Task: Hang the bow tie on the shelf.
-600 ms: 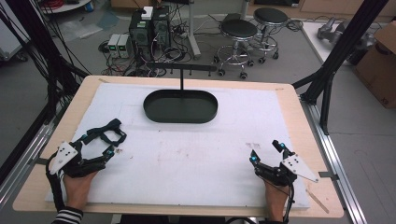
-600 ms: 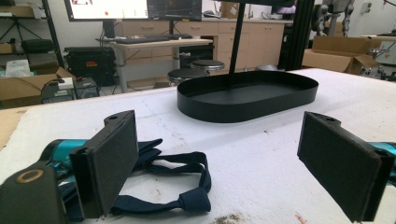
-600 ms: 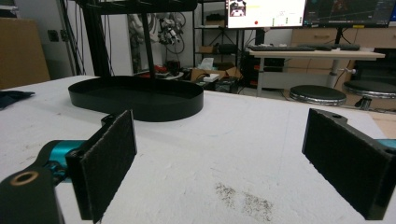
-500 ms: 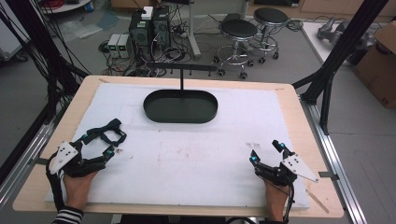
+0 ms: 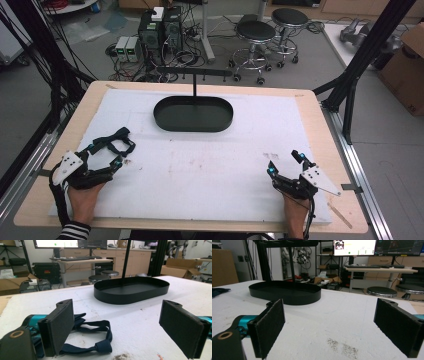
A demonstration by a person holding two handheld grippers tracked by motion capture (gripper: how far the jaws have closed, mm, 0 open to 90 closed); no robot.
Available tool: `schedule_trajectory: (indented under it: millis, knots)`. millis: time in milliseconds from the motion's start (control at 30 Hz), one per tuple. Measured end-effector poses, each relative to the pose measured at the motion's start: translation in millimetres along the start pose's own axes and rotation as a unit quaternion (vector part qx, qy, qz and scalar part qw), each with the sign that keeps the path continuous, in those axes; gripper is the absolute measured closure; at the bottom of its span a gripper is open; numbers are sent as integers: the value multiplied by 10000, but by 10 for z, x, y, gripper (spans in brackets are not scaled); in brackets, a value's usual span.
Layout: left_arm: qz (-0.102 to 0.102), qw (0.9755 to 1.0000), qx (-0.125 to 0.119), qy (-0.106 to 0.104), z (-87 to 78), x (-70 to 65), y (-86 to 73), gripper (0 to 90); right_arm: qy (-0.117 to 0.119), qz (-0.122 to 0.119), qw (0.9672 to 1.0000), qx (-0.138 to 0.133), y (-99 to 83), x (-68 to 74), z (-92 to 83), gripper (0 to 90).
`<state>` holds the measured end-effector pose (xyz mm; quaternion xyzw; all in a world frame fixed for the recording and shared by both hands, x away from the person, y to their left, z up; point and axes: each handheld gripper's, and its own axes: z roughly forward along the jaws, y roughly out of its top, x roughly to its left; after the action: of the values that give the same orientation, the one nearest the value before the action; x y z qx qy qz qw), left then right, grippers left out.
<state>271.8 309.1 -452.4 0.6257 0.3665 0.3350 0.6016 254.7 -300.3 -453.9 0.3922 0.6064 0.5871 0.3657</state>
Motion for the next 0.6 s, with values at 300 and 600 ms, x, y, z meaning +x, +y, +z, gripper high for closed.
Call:
schedule_trajectory:
  millis: [300, 600]
  knots:
    - [-186, 9997, -24, -159, -10, 42, 2, 131, -17, -11, 10000, 38, 3, 2, 8, 90]
    - [-301, 9992, -61, -274, -4, 50, 26, 129, -13, 5, 10000, 39, 5, 1, 8, 90]
